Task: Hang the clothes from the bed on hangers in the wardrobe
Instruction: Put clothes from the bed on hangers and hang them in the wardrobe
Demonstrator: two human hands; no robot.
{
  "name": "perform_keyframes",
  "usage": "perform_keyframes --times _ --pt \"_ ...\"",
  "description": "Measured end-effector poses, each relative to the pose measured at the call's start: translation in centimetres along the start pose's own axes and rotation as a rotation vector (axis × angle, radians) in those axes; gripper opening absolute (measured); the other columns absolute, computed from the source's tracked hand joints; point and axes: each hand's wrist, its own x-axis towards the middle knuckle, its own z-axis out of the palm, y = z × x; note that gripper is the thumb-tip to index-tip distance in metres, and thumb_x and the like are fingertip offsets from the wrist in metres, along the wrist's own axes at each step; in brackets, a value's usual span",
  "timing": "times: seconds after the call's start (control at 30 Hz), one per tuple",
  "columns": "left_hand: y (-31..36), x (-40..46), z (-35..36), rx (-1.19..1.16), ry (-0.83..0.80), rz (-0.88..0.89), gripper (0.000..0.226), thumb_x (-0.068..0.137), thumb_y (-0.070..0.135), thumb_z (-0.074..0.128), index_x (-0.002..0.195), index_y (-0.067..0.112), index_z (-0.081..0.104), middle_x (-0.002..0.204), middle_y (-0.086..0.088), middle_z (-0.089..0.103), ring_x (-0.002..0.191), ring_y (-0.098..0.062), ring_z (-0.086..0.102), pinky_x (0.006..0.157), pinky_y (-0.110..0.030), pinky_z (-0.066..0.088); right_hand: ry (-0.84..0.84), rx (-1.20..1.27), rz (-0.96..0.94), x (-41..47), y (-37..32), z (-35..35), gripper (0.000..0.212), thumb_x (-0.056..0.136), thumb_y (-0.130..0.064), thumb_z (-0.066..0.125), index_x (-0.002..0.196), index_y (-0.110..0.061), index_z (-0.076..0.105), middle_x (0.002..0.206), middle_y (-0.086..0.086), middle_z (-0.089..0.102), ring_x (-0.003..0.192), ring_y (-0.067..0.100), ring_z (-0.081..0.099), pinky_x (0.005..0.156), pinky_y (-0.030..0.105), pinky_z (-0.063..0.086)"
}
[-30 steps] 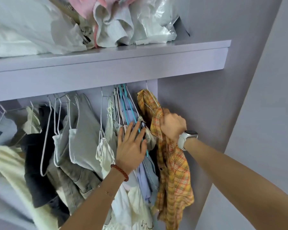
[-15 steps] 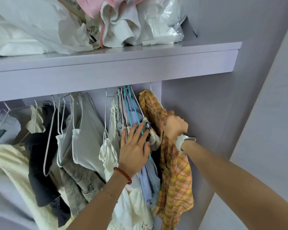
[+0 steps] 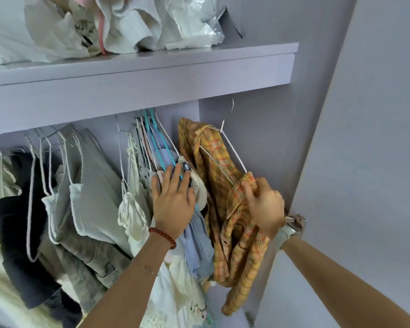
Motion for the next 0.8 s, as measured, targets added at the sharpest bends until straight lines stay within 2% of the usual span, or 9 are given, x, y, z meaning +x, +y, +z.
perform_keyframes --times 0.13,0.2,0.3,0.37,0.43,0.5,0.57,0.67,0.8 --pt "1.6 0.1 -0.8 -0.053 -0.001 -0.035 0.047 0.084 0.021 0.04 0.125 0.002 0.054 0.134 -0.019 0.049 0.13 -0.036 0.038 0.103 -0.066 0.015 0.013 -0.014 -0.024 -7.6 4.9 -3.8 0.047 0.09 -0.048 0.047 0.094 -0.003 0.062 0.05 0.008 0.06 0.045 0.029 0.058 0.046 0.037 0.049" --pt "3.2 -0.6 -1.0 -0.14 -0.026 0.035 0.055 0.084 0.03 0.042 0.129 0.0 0.049 0.138 -0.021 0.045 0.133 -0.036 0.035 0.104 -0.067 0.014 0.061 -0.059 -0.035 -11.6 6.8 -6.1 0.057 0.09 -0.056 0.036 0.091 -0.006 0.063 0.042 0.004 0.055 0.036 0.025 0.055 0.036 0.033 0.046" --pt "6.9 -3.1 -1.1 -0.258 -0.115 0.199 0.073 0.083 0.054 0.039 0.134 0.002 0.044 0.142 -0.018 0.041 0.135 -0.033 0.033 0.106 -0.062 0.008 0.119 -0.196 -0.011 -17.6 8.6 -10.0 0.063 0.091 -0.059 0.027 0.084 -0.009 0.065 0.037 0.001 0.052 0.034 0.02 0.053 0.033 0.025 0.04" --pt "9.9 -5.4 -1.4 -0.34 -0.171 0.323 0.071 0.083 0.054 0.044 0.129 0.001 0.05 0.138 -0.019 0.046 0.131 -0.034 0.038 0.106 -0.057 0.01 0.148 -0.262 0.001 -21.8 9.0 -12.8 0.054 0.092 -0.054 0.033 0.082 -0.011 0.064 0.038 -0.001 0.052 0.032 0.016 0.052 0.035 0.023 0.038" --pt "12.8 -8.1 -1.8 -0.466 -0.179 0.47 0.053 0.084 0.044 0.05 0.114 0.001 0.062 0.122 -0.019 0.059 0.114 -0.036 0.056 0.099 -0.053 0.034 0.17 -0.301 0.026 -26.3 9.0 -15.6 0.051 0.092 -0.053 0.036 0.081 -0.012 0.064 0.041 -0.004 0.054 0.032 0.01 0.051 0.035 0.018 0.037" --pt "15.5 -11.1 -2.5 -0.619 -0.188 0.587 0.038 0.086 0.033 0.051 0.099 0.002 0.07 0.097 -0.015 0.07 0.085 -0.033 0.067 0.07 -0.041 0.053 0.201 -0.369 0.069 -30.7 8.9 -18.3 0.048 0.092 -0.05 0.038 0.08 -0.012 0.065 0.044 -0.008 0.057 0.034 0.007 0.052 0.036 0.017 0.039" --pt "17.9 -14.8 -3.2 -0.739 -0.239 0.677 0.025 0.084 0.022 0.06 0.095 0.002 0.07 0.084 -0.013 0.071 0.069 -0.032 0.067 0.056 -0.036 0.053 0.17 -0.482 0.152 -35.1 8.6 -21.1 0.039 0.093 -0.048 0.035 0.081 -0.018 0.058 0.045 -0.008 0.055 0.035 0.009 0.051 0.035 0.019 0.037" --pt "21.5 -21.3 -4.6 -0.887 -0.37 0.827 0.025 0.082 0.023 0.06 0.092 0.004 0.072 0.076 -0.01 0.069 0.062 -0.031 0.065 0.055 -0.037 0.055 0.105 -0.635 0.366 -42.4 8.8 -24.7 0.02 0.087 -0.04 0.039 0.087 -0.021 0.046 0.056 -0.003 0.058 0.044 0.018 0.057 0.038 0.02 0.038" --pt "26.3 -29.2 -8.6 -1.023 -0.538 0.985 0.038 0.087 0.033 0.042 0.087 0.008 0.071 0.072 -0.007 0.064 0.061 -0.031 0.061 0.054 -0.038 0.054 0.208 -0.75 0.683 -51.4 8.1 -29.0 0.028 0.084 -0.038 0.038 0.096 -0.017 0.052 0.079 0.002 0.062 0.066 0.025 0.063 0.052 0.031 0.049"
